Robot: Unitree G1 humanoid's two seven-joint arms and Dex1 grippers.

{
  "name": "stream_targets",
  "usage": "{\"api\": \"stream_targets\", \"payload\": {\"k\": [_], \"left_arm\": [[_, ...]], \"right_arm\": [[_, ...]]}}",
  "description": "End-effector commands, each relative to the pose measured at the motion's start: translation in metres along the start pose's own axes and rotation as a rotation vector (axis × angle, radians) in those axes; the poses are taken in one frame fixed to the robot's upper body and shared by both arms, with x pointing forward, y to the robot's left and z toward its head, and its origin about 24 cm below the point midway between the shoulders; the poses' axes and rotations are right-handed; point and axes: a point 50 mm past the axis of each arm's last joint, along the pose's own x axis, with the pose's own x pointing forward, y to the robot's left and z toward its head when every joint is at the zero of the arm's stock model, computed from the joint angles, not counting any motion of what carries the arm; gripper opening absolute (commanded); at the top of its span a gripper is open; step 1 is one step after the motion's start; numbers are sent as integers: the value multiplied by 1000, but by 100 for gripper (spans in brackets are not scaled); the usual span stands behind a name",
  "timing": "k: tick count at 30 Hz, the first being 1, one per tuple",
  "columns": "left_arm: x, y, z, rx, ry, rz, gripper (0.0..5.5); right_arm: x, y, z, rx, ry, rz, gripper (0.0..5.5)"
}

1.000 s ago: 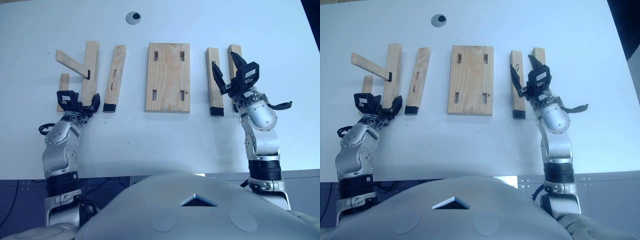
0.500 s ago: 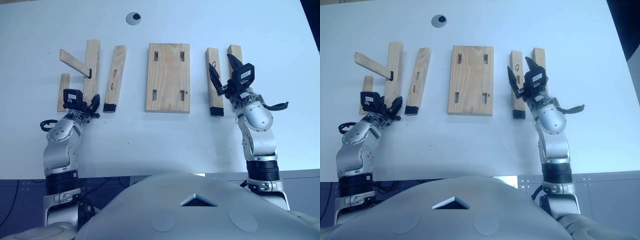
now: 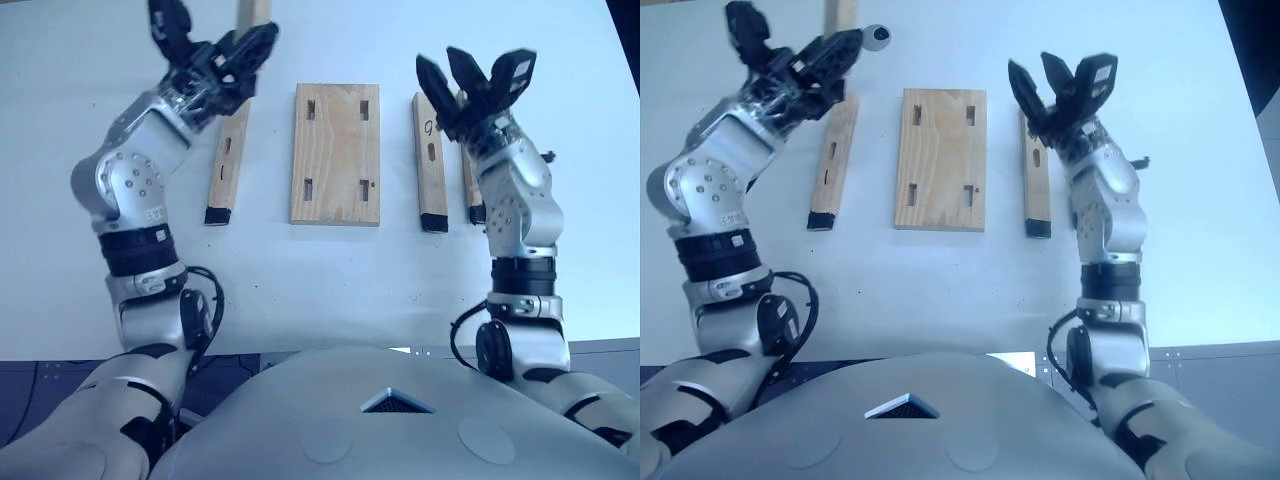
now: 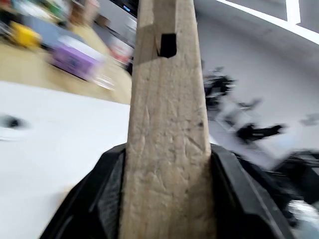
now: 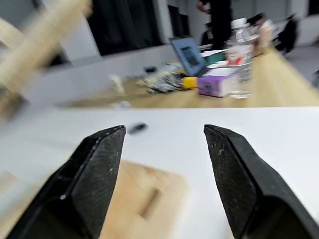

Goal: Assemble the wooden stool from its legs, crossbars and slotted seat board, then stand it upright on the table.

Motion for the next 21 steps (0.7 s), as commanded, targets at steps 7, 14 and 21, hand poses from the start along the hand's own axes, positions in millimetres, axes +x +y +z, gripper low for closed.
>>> {"api": "stream_targets", "payload": {"k": [7, 14, 21], "left_arm": [[7, -32, -26, -281, 240, -546, 199], [9, -32, -33, -226, 273, -569, 199], [10, -33, -32, -168, 291, -596, 199]], "right_arm": [[15, 27, 43, 551, 174, 522, 408], [20, 40, 52, 697, 175, 583, 473], [22, 48, 45, 763, 166, 600, 459]]}}
